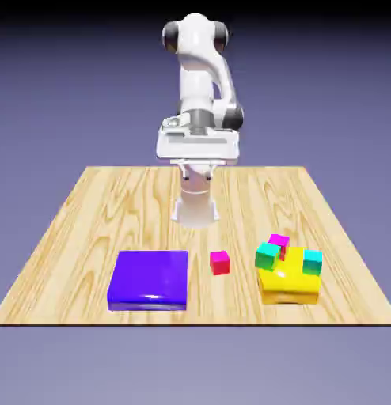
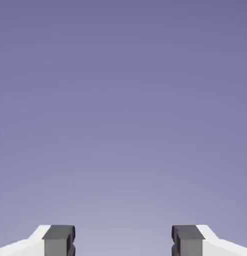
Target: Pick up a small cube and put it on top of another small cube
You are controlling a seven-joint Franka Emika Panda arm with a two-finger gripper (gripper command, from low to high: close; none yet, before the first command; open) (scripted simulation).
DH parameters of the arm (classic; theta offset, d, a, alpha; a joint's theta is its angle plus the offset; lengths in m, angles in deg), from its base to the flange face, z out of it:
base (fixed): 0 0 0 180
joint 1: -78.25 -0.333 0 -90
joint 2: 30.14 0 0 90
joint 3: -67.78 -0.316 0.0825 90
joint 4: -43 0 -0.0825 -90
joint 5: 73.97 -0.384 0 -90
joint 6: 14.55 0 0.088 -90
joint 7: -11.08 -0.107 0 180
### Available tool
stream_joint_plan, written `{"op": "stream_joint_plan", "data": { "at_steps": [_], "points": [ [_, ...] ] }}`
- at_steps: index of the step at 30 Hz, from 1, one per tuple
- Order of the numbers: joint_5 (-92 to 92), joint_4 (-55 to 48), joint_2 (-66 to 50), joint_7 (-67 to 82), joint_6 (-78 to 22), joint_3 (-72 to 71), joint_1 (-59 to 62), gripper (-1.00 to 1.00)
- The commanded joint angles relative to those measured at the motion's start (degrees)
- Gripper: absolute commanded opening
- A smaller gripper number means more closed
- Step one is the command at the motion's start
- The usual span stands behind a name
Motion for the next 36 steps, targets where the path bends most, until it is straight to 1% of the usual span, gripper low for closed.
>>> {"op": "stream_joint_plan", "data": {
  "at_steps": [1,18,19,30,31,32,36],
  "points": [
    [-2.5,0.2,-1.6,-2.3,-1.1,0.8,-1.2,0.0],
    [-44.7,3.4,-28.2,-40.5,-20.6,14.9,-21.3,0.0],
    [-44.7,3.4,-28.2,-40.5,-20.6,14.9,-21.3,0.0],
    [-71.3,-3.2,-44.9,-19.8,-16.7,7.7,-21.3,0.0],
    [-71.3,-3.2,-44.9,-19.8,-16.7,7.7,-21.3,-1.0],
    [-71.3,-3.2,-44.9,-19.8,-16.7,7.7,-21.3,-1.0],
    [-61.4,-0.7,-38.7,-27.6,-18.1,10.4,-21.3,-1.0]
  ]
}}
